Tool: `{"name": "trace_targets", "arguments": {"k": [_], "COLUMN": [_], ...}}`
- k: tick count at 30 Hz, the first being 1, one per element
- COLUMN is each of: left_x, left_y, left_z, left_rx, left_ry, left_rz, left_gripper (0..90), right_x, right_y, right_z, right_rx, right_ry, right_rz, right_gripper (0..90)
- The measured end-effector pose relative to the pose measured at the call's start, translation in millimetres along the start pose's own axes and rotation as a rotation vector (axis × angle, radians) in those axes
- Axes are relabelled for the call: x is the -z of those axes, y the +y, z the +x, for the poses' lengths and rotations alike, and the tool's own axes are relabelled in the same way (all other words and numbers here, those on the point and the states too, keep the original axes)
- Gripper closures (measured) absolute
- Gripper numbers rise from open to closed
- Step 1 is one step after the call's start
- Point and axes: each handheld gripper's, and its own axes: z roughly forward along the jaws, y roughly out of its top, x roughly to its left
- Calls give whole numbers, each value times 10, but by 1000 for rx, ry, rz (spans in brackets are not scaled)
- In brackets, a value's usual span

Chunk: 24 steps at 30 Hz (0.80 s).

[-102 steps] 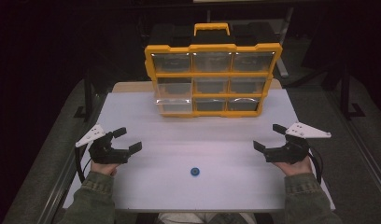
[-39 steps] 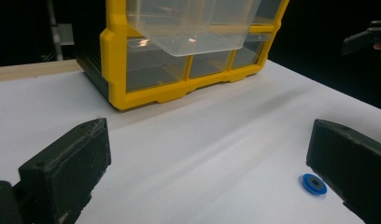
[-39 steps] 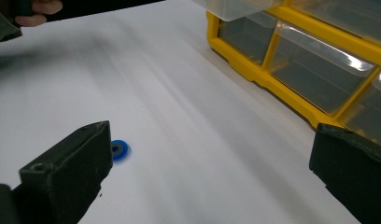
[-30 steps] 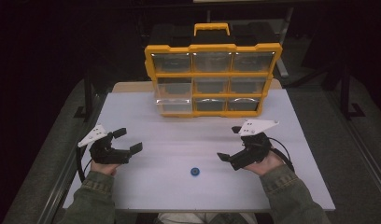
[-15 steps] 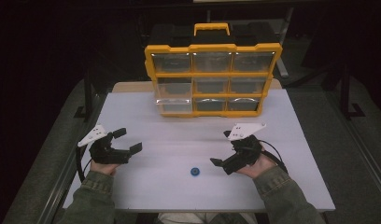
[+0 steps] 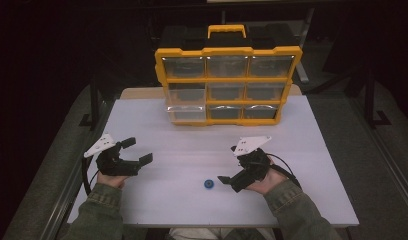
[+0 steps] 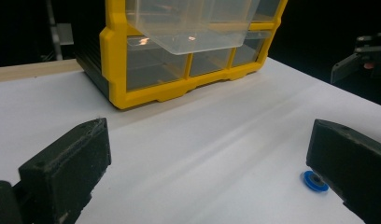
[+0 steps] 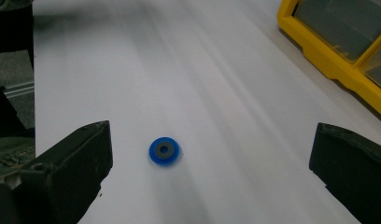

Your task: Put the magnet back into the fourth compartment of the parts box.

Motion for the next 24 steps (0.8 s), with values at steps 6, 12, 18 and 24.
{"name": "trace_targets", "arguments": {"k": [6,12,18,24], "left_x": [-13,-15,-20,-22], "left_y": [-3,-4,-5,-6], "left_z": [-8,-8,-10,-10], "left_rx": [-3,-7,-9,-10], "left_ry": [-6,-6,-8,-8], "left_rz": [5,10,12,13], "left_gripper": [0,0,0,0], "right_x": [-87,-162,-241,-308], "right_y": [-6,-26,-41,-41], "right_z": [50,79,106,125], "right_rx": [19,26,39,45], "right_ry": [15,31,36,45], "right_rz": [28,51,74,85], "right_gripper": [0,0,0,0]}}
